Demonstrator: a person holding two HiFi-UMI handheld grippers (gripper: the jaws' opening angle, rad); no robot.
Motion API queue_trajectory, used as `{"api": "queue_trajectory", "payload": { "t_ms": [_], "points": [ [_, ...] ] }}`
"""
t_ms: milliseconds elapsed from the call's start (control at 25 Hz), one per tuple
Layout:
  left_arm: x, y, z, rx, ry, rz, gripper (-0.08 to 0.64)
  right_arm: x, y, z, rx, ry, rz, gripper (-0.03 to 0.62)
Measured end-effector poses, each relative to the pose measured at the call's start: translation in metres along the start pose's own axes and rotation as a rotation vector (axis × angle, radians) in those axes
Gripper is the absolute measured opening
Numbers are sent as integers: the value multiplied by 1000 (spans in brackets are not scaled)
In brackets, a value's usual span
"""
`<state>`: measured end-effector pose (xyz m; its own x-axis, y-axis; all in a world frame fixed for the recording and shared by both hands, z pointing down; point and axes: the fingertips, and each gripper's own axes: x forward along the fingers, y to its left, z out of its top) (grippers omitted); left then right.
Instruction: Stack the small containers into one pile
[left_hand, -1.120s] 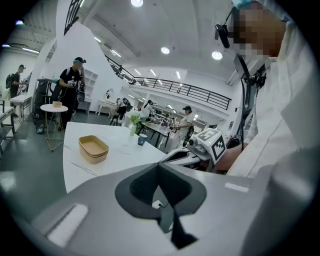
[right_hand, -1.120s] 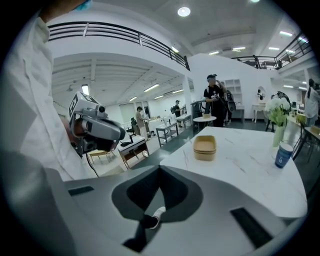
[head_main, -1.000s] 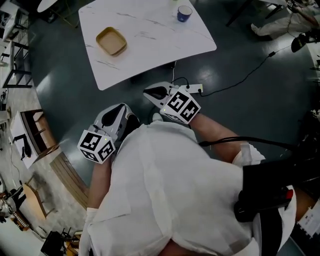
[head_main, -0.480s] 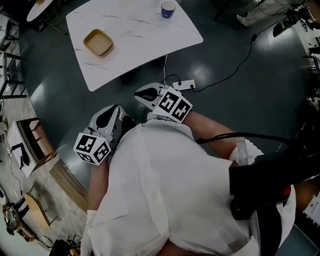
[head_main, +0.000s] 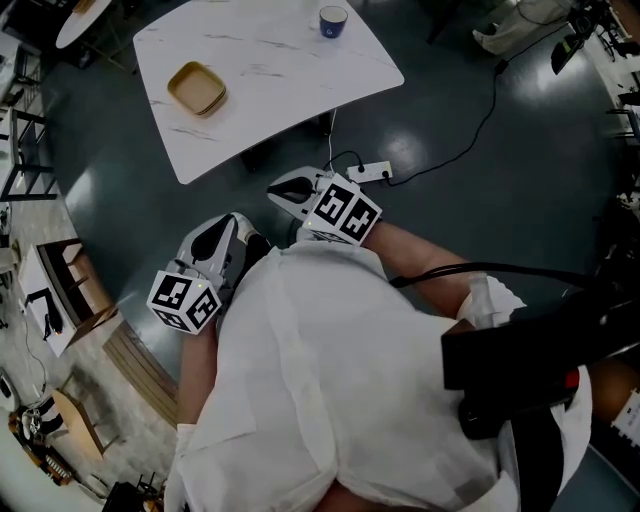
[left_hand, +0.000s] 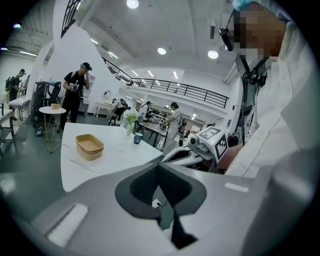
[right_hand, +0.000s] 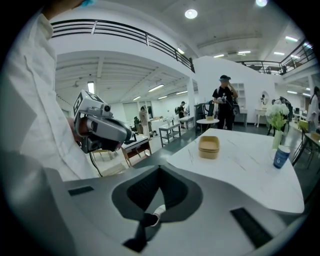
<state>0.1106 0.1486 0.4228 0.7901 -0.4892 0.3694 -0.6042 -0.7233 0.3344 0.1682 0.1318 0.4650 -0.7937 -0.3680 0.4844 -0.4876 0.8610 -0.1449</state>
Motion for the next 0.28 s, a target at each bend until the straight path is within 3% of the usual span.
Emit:
{"api": "queue_trajectory", "payload": {
  "t_ms": [280],
  "points": [
    [2,-2,-4,2,4,-8,6,-1,2,-8,9,8,-4,5]
  ]
}}
